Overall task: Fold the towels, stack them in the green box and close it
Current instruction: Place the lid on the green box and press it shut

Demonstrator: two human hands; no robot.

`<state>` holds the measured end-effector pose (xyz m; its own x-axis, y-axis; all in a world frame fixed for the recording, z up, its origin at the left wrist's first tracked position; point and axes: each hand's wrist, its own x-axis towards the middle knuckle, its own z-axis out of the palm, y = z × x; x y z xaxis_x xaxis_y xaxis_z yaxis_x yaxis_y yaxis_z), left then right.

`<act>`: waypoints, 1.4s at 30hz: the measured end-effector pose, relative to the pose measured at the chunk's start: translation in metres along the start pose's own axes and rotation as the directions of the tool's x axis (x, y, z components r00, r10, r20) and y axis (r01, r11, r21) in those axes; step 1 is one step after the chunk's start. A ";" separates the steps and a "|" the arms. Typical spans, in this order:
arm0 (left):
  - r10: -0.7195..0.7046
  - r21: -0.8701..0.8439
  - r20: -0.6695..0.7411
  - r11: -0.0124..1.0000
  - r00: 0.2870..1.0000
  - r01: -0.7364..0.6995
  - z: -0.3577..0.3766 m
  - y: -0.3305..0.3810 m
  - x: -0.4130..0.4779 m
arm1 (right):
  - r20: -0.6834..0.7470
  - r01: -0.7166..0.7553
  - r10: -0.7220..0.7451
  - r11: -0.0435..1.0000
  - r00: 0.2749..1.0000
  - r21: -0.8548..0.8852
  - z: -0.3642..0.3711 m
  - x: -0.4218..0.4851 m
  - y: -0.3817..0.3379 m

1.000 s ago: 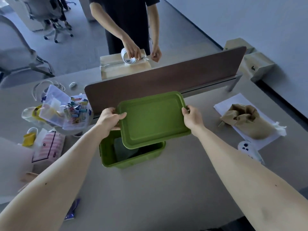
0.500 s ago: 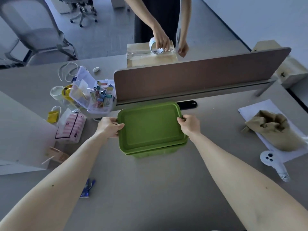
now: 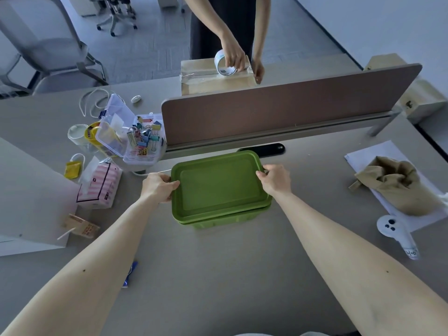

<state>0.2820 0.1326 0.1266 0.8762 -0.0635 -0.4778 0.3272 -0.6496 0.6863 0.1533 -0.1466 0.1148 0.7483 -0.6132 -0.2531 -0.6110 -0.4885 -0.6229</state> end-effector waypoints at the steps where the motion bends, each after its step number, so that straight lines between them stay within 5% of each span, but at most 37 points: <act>1: -0.001 0.026 0.001 1.000 1.000 0.001 0.000 -0.001 0.000 | 0.000 0.000 0.000 1.000 1.000 -0.001 0.000 0.001 0.001; 17: -0.052 -0.157 0.101 0.985 0.993 0.068 0.029 0.003 -0.009 | 0.073 -0.111 0.116 0.991 0.991 -0.072 -0.026 0.004 0.041; 24: -0.001 -0.033 0.262 0.999 0.965 0.010 0.084 0.028 -0.023 | 0.108 -0.275 0.283 0.958 0.953 -0.083 -0.074 -0.008 0.100; 29: 0.059 0.125 0.310 0.987 0.949 -0.102 0.114 0.047 -0.029 | 0.031 -0.211 0.222 0.955 0.975 -0.208 -0.094 -0.020 0.124; 35: 0.460 0.416 0.170 0.768 0.871 -0.487 0.147 0.055 -0.047 | 0.024 -0.045 0.049 0.990 0.999 -0.135 -0.087 -0.033 0.132; 42: 0.509 0.621 0.288 0.546 0.811 -0.563 0.175 0.037 -0.058 | 0.048 0.100 -0.088 0.933 0.995 -0.347 -0.060 -0.029 0.131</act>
<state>0.1812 -0.0199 0.0835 0.7753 -0.6004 -0.1961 -0.5343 -0.7890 0.3033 0.0364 -0.2302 0.0853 0.8108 -0.5370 -0.2327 -0.5850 -0.7319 -0.3494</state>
